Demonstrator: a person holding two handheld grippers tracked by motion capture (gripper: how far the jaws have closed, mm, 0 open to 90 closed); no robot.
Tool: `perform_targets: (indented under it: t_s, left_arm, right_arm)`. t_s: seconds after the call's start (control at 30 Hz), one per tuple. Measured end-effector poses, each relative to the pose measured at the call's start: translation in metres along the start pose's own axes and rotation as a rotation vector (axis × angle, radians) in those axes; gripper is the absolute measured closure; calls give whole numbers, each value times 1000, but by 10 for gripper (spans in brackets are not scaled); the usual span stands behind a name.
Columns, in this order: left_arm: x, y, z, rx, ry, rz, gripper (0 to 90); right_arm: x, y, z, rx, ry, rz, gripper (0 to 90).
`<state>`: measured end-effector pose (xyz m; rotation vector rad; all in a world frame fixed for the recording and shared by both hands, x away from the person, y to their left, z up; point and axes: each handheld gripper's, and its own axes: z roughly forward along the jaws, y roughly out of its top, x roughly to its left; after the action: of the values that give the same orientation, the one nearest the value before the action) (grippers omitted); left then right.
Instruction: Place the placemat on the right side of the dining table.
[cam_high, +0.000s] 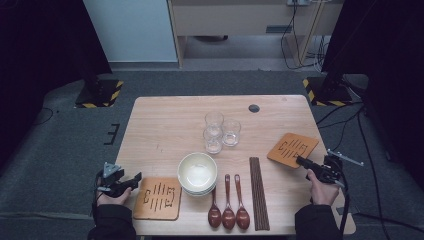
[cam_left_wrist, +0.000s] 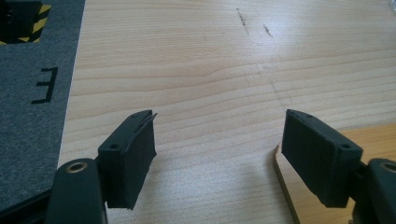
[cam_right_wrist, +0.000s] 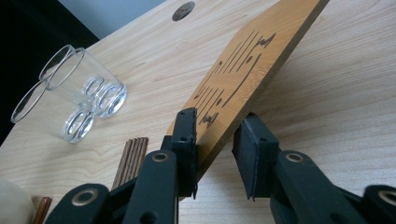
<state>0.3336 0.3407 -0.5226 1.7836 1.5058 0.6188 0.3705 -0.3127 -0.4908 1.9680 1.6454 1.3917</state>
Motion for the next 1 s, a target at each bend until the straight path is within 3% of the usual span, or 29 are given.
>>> perform_targets:
  t_s: [0.57, 1.0]
  left_arm:
    - [0, 0, 0, 4, 0, 4, 249]
    - [0, -1, 1, 20, 4, 7, 249]
  right_arm:
    - [-2, 0, 4, 12, -25, -18, 650]
    - [-7, -2, 8, 25, -70, -48, 608]
